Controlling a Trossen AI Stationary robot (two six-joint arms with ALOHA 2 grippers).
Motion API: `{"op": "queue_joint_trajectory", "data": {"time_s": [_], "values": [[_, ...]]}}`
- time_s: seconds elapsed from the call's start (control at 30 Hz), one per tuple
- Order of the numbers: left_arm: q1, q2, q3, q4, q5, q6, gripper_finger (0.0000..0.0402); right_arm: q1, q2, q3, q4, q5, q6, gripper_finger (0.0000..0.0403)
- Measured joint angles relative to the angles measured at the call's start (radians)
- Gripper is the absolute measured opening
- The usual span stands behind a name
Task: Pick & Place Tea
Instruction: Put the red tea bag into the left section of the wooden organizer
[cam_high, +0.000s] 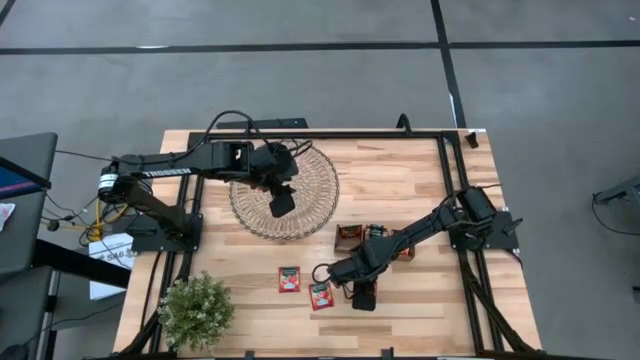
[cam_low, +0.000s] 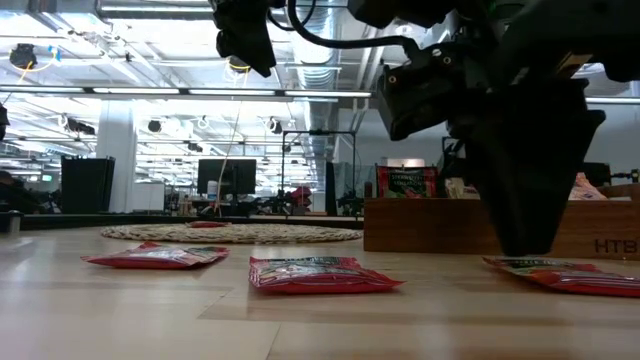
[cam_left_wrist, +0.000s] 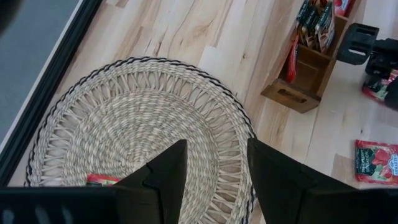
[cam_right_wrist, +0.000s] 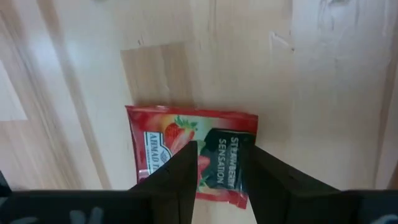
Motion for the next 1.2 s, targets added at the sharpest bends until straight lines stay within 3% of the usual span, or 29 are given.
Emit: {"op": "queue_joint_trajectory", "data": {"time_s": [0.43,0.8,1.2], "values": [[0.000,0.000,0.000,0.000,0.000,-0.001,0.0160,0.014,0.005,0.000,-0.037,0.077,-0.026,0.0113],[0.000,0.000,0.000,0.000,0.000,-0.003,0.0160,0.011,0.001,-0.078,0.053,0.034,0.010,0.0110],[0.000,0.000,0.000,0.000,0.000,-0.004,0.0160,0.010,0.003,-0.080,0.053,0.032,0.009,0.0015]]}}
